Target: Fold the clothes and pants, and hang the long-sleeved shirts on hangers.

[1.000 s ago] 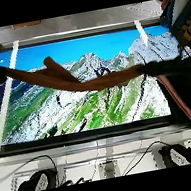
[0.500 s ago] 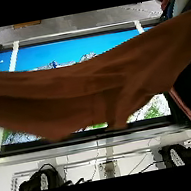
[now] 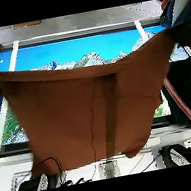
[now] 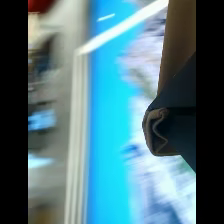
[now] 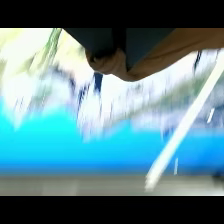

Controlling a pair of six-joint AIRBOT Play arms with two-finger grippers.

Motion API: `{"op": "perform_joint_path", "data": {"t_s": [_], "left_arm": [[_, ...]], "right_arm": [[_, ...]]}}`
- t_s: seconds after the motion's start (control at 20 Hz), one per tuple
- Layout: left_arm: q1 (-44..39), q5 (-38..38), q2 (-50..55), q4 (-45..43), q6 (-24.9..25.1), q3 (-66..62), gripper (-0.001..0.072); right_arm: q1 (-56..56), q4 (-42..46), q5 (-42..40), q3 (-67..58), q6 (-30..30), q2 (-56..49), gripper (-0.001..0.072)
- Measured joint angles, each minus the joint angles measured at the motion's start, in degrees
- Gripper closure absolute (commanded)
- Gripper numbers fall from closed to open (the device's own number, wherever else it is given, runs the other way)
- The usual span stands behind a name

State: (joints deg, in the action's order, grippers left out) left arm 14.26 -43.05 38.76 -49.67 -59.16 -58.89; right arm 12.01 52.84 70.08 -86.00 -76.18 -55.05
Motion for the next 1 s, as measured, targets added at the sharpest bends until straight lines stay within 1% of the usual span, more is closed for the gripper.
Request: {"op": "perform_joint_path", "data": {"t_s": [0.05,0.15,0.3,0.4,0.5,0.6,0.7,0.75,0.85,0.95,1.0], "left_arm": [[-0.83,0.13,5.09,0.11,0.02,0.35,0.0689],[-3.13,2.95,15.52,0.33,0.26,0.81,0.0688],[-7.28,12.11,28.04,1.40,0.57,1.11,0.0688],[-10.19,20.63,33.99,2.08,0.63,1.16,0.0688],[-12.46,27.47,37.59,2.14,0.63,1.22,0.0689],[-13.81,31.23,39.52,0.76,0.83,1.22,0.0689],[-14.03,31.34,40.39,-2.21,0.94,1.25,0.0690],[-13.75,29.38,40.65,-3.85,1.05,1.25,0.0690],[-12.79,22.08,41.03,-6.82,1.05,1.31,0.0690],[-11.89,13.25,41.27,-10.88,0.98,1.40,0.0690],[-11.65,10.47,41.35,-12.94,0.57,1.44,0.0689]], "right_arm": [[-0.13,-0.57,0.55,0.17,-0.57,-4.31,0.0698],[-0.90,-0.85,0.33,0.42,-1.36,-13.35,0.0697],[-2.69,-1.27,-4.13,0.55,-1.92,-25.55,0.0698],[-3.85,-1.55,-8.87,0.55,-2.08,-31.61,0.0697],[-4.72,-1.46,-13.00,0.59,-2.27,-35.69,0.0698],[-5.14,-0.68,-15.32,0.59,-2.27,-37.86,0.0698],[-5.33,2.08,-14.64,0.59,-2.32,-39.01,0.0698],[-5.44,3.98,-12.92,0.57,-2.34,-39.41,0.0698],[-5.49,7.93,-7.69,0.59,-2.34,-39.91,0.0698],[-5.53,10.78,-2.64,0.59,-2.34,-40.17,0.0698],[-5.57,11.85,-0.59,0.66,-2.36,-40.26,0.0698]]}}
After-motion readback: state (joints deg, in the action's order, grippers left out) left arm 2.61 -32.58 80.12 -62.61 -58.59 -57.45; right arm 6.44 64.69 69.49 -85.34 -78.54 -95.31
